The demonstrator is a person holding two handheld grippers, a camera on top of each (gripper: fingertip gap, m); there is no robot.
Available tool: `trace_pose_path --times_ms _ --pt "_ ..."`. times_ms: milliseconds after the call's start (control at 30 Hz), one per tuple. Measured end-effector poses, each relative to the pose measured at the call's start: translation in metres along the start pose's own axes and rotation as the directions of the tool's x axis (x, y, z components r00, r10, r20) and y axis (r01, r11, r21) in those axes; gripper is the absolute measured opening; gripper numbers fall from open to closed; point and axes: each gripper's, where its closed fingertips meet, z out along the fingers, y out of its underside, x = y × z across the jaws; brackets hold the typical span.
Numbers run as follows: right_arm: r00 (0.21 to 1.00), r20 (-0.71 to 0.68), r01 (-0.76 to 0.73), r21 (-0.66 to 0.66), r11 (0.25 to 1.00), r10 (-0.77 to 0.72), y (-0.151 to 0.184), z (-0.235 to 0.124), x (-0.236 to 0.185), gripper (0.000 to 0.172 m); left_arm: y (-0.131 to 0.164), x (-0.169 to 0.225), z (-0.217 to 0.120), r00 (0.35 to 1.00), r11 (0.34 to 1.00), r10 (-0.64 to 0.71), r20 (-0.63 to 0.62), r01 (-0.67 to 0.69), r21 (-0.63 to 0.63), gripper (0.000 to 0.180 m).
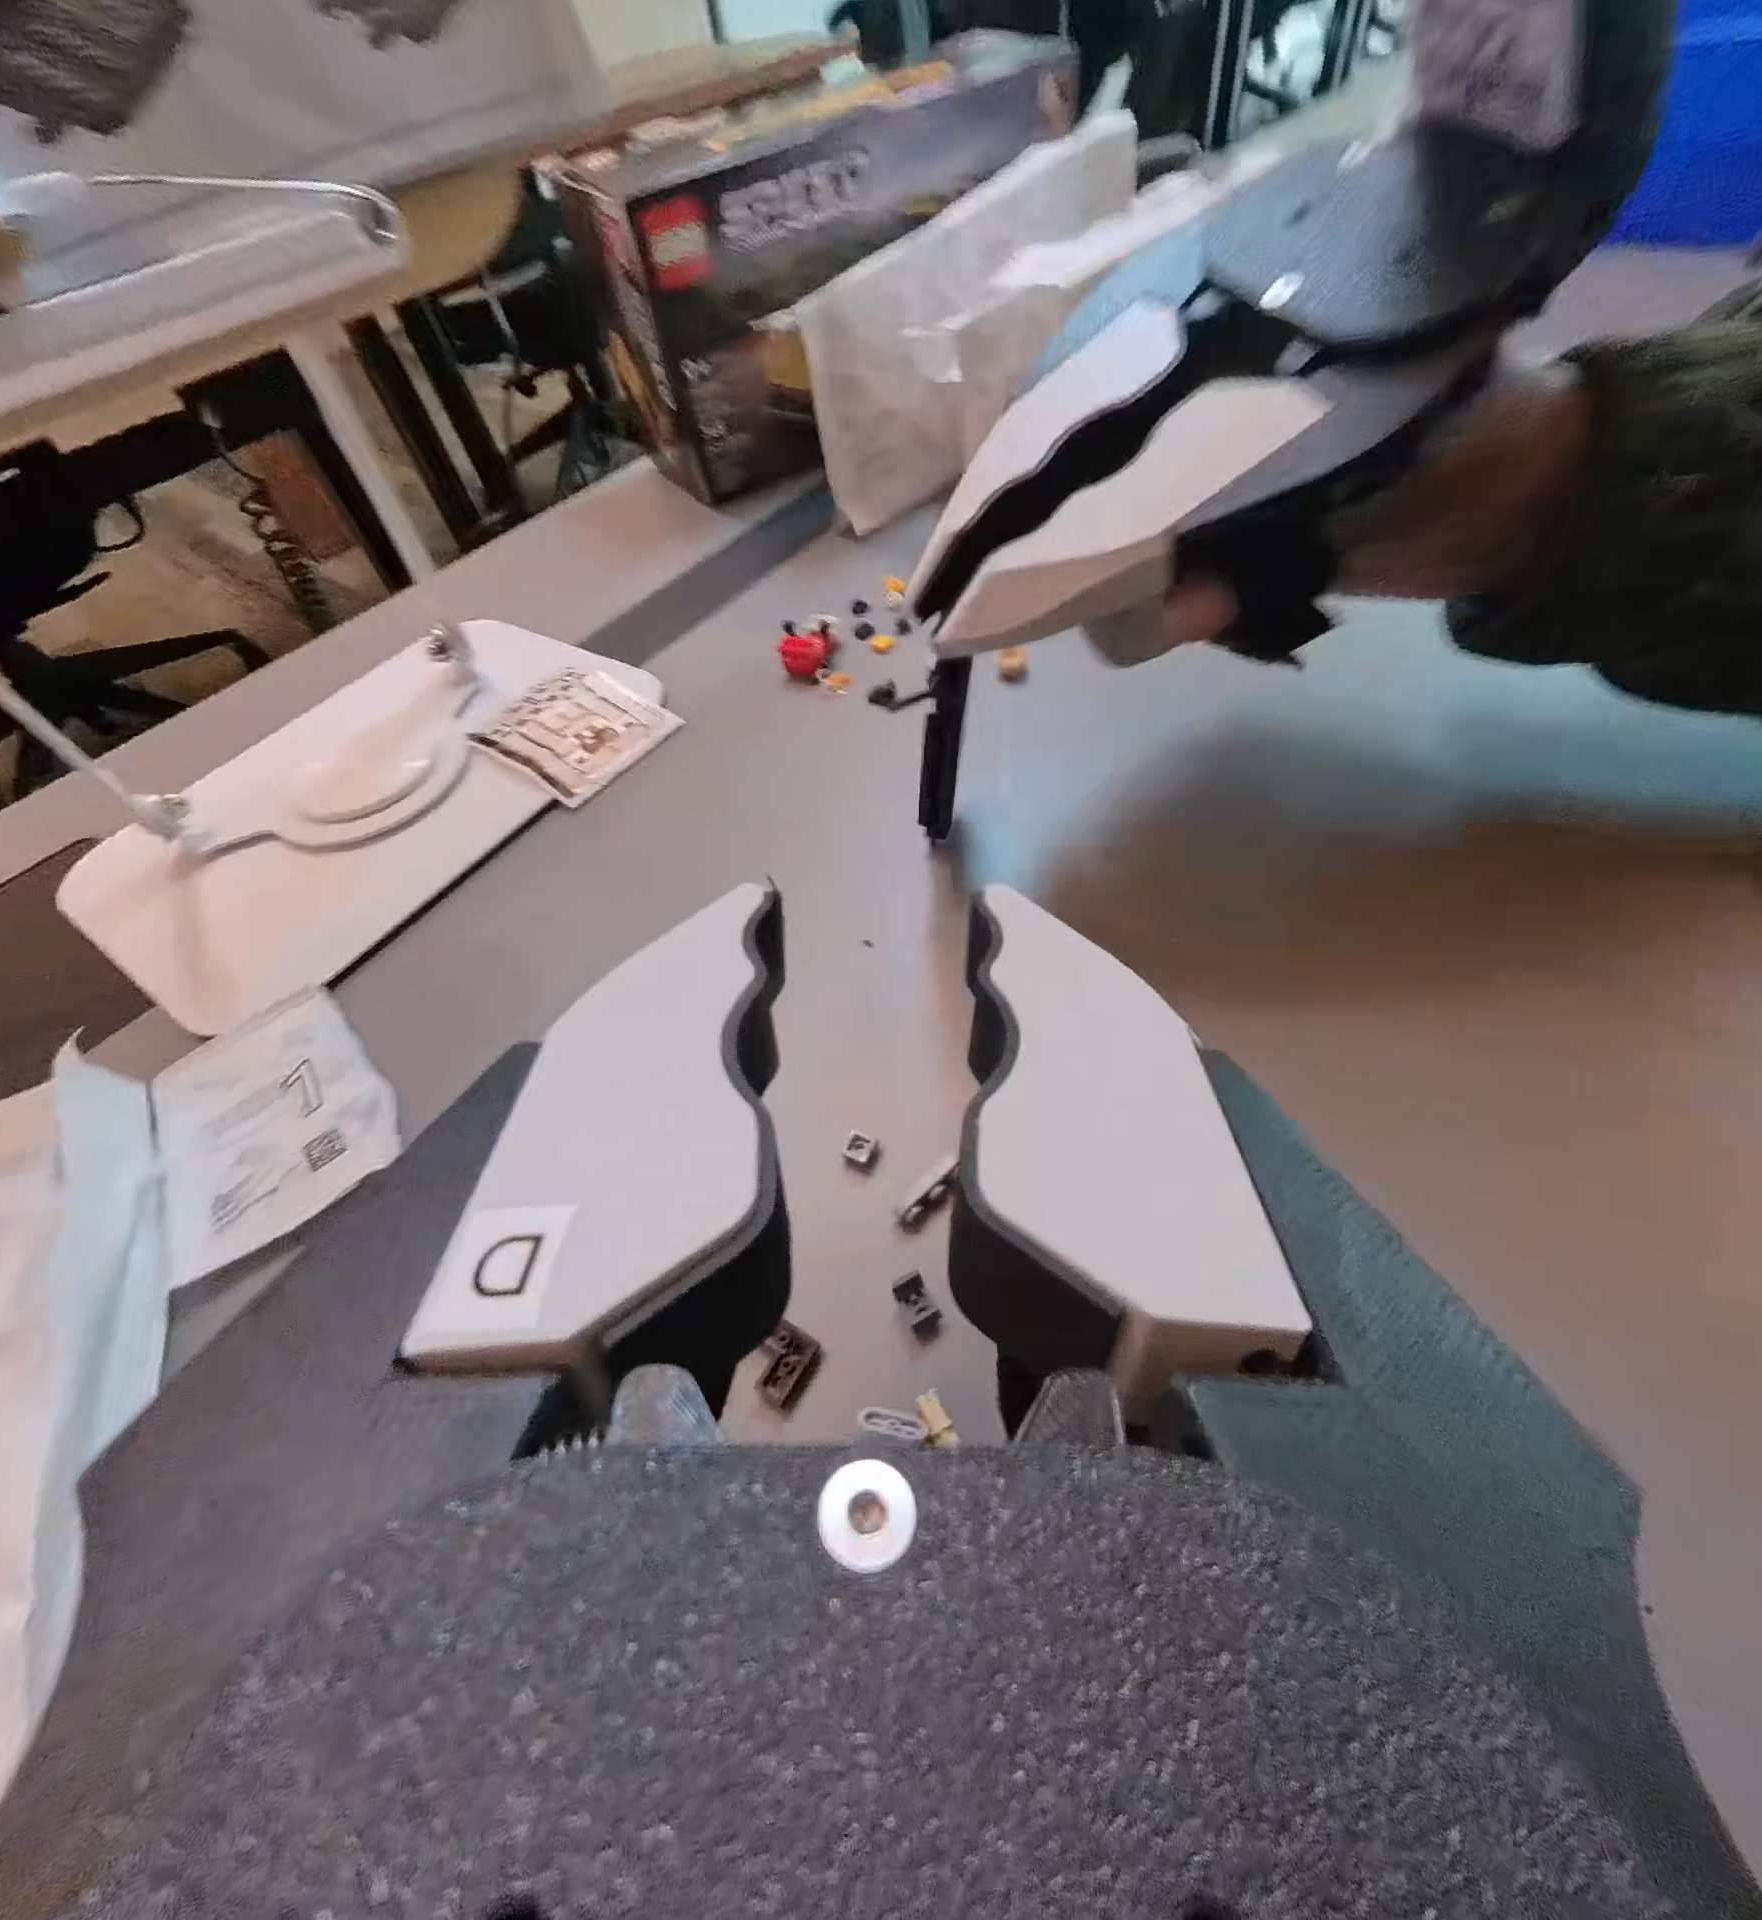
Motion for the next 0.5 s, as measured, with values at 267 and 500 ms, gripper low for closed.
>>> trace_pose_path --times_ms 267,500 --pt "0.993 0.118 0.046 -0.209 0.977 -0.022 0.012 0.046 0.035 0.005 0.004 -0.030 -0.014 0.988 0.988 -0.150 0.028 0.148 0.044 0.020" --pt "0.991 0.137 0.017 -0.107 0.994 -0.002 -0.006 0.027 0.030 0.004 0.006 -0.016 -0.008 0.996 0.996 -0.093 -0.003 0.093 0.016 0.020"
